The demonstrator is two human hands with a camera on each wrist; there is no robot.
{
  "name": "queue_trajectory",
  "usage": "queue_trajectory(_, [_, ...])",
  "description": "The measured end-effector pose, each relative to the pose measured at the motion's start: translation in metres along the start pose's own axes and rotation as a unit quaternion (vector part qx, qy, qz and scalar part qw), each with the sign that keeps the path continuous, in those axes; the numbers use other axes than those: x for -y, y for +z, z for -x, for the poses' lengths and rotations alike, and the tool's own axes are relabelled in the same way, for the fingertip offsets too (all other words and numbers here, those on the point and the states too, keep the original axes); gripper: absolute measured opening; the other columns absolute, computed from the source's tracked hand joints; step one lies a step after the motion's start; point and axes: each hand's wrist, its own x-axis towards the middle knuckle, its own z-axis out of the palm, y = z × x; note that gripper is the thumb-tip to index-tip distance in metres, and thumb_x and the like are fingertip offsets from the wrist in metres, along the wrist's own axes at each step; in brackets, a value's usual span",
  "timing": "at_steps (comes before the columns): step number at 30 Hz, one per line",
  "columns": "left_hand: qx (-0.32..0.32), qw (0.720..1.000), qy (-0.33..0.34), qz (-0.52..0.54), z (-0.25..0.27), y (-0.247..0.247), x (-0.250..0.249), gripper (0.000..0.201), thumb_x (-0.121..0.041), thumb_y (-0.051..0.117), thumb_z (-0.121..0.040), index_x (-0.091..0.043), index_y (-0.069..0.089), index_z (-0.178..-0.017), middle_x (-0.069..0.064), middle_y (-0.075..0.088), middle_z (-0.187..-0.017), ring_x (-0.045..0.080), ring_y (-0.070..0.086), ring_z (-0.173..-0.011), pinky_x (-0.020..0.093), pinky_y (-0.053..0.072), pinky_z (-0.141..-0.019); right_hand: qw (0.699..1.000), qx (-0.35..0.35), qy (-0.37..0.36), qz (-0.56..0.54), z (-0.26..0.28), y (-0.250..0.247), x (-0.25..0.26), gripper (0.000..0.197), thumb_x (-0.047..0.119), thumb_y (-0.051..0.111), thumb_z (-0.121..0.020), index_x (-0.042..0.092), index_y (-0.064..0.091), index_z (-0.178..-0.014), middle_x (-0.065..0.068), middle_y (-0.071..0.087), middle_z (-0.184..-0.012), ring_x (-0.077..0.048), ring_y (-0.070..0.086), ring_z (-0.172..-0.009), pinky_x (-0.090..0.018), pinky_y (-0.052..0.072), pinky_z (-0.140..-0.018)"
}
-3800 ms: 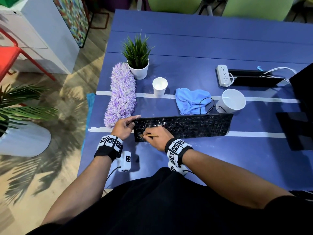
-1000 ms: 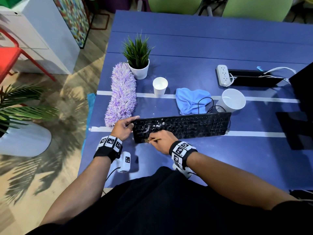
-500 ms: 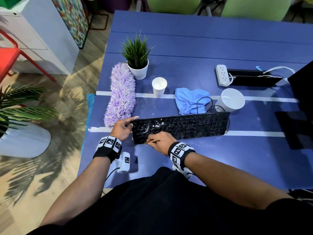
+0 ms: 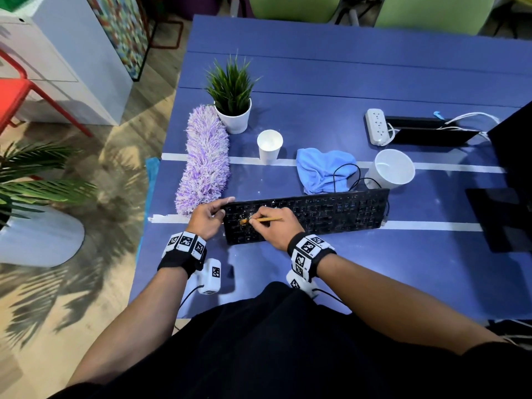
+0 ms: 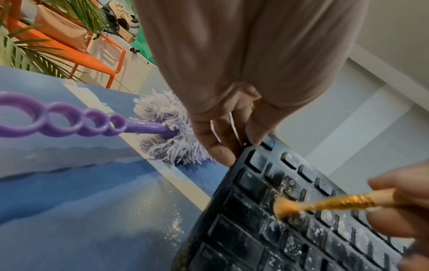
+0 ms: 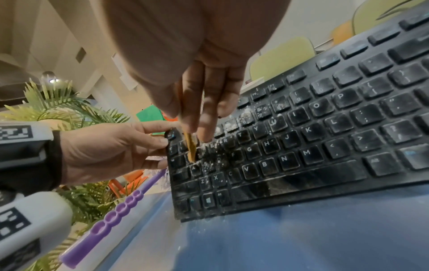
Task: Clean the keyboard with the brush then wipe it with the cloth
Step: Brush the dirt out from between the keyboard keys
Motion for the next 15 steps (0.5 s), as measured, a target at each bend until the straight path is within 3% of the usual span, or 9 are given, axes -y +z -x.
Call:
queue_trajectory(2, [0.002, 1.0, 0.002, 0.003, 0.0, 0.0, -0.001, 0.046, 0.012, 0.044, -0.096, -0.02, 0.063, -0.123, -0.01, 0.071, -0.109, 0.012, 0.06, -0.111, 0.029, 0.04, -0.108, 0.999, -0.015, 0.02, 0.023, -0.001, -0.004, -0.003, 0.01, 0.03, 0.065, -0.081, 0.022, 0.066, -0.075, 0.004, 0.07, -0.072, -0.015, 0.062, -0.066, -0.026, 0.052, -0.07])
queue_trajectory(3, [0.001, 1.0, 0.002, 0.002, 0.0, 0.0, 0.0, 0.046, 0.011, 0.044, -0.096, -0.021, 0.063, -0.123, -0.011, 0.071, -0.108, 0.01, 0.06, -0.111, 0.028, 0.04, -0.108, 0.999, -0.015, 0.022, 0.025, -0.001, -0.007, -0.003, 0.01, 0.029, 0.065, -0.082, 0.021, 0.066, -0.075, 0.005, 0.07, -0.073, -0.013, 0.061, -0.065, -0.023, 0.051, -0.07])
queue_trajectory(5, [0.004, 1.0, 0.0, 0.002, -0.001, -0.001, 0.002, 0.047, 0.011, 0.045, -0.096, -0.024, 0.064, -0.12, -0.026, 0.071, -0.101, 0.005, 0.061, -0.109, 0.024, 0.041, -0.106, 1.0, -0.021, 0.014, 0.01, 0.001, -0.014, 0.0, 0.01, 0.027, 0.065, -0.084, 0.019, 0.068, -0.078, 0.006, 0.07, -0.075, -0.003, 0.057, -0.06, -0.012, 0.045, -0.069])
queue_trajectory(7, [0.006, 1.0, -0.002, -0.002, -0.001, 0.0, 0.0, 0.046, 0.011, 0.044, -0.096, -0.021, 0.064, -0.121, -0.032, 0.07, -0.097, 0.003, 0.061, -0.108, 0.02, 0.042, -0.105, 0.999, -0.034, 0.011, 0.003, 0.001, -0.017, 0.001, 0.01, 0.027, 0.065, -0.085, 0.018, 0.068, -0.081, 0.008, 0.069, -0.076, 0.004, 0.055, -0.059, -0.004, 0.04, -0.067])
queue_trajectory(9, [0.004, 1.0, -0.005, 0.003, -0.001, 0.0, -0.002, 0.042, 0.011, 0.044, -0.096, -0.012, 0.063, -0.125, -0.024, 0.071, -0.102, 0.004, 0.06, -0.109, 0.02, 0.043, -0.104, 1.0, -0.014, 0.02, 0.001, 0.0, -0.012, -0.003, 0.009, 0.028, 0.065, -0.083, 0.021, 0.068, -0.079, 0.008, 0.07, -0.077, -0.003, 0.06, -0.065, -0.016, 0.049, -0.073])
queue_trajectory(11, [0.001, 1.0, -0.004, 0.005, -0.001, 0.0, -0.003, 0.041, 0.011, 0.044, -0.097, -0.012, 0.064, -0.125, -0.012, 0.071, -0.107, 0.009, 0.061, -0.11, 0.026, 0.043, -0.106, 0.999, 0.018, 0.024, 0.018, 0.001, -0.006, -0.005, 0.008, 0.03, 0.066, -0.081, 0.023, 0.067, -0.078, 0.007, 0.07, -0.075, -0.012, 0.063, -0.069, -0.028, 0.053, -0.073])
queue_trajectory(15, [0.002, 1.0, 0.0, -0.001, -0.002, -0.001, -0.002, 0.046, 0.01, 0.045, -0.096, -0.024, 0.064, -0.12, -0.031, 0.07, -0.097, 0.009, 0.062, -0.11, 0.03, 0.043, -0.107, 1.0, -0.021, 0.01, 0.02, 0.002, -0.005, 0.002, 0.008, 0.029, 0.065, -0.084, 0.022, 0.068, -0.081, 0.001, 0.071, -0.075, -0.015, 0.06, -0.064, -0.027, 0.052, -0.069])
